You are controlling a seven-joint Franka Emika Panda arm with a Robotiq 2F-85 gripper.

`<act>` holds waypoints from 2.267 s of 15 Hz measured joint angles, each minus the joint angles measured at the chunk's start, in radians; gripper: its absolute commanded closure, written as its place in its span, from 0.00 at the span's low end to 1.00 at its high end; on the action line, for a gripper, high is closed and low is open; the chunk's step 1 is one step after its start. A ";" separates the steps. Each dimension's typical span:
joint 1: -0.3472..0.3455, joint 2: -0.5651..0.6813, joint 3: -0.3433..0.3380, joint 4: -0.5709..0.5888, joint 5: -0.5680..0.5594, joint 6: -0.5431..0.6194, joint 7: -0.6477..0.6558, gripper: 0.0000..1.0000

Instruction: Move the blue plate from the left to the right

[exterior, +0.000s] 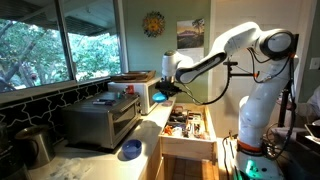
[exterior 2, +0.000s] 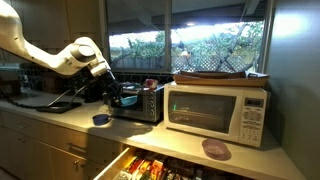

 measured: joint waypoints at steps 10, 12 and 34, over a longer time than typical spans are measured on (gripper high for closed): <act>-0.113 0.163 -0.201 -0.014 0.242 0.202 -0.240 0.99; -0.120 0.212 -0.212 -0.005 0.283 0.204 -0.263 0.96; -0.138 0.502 -0.282 0.054 0.392 0.638 -0.192 0.99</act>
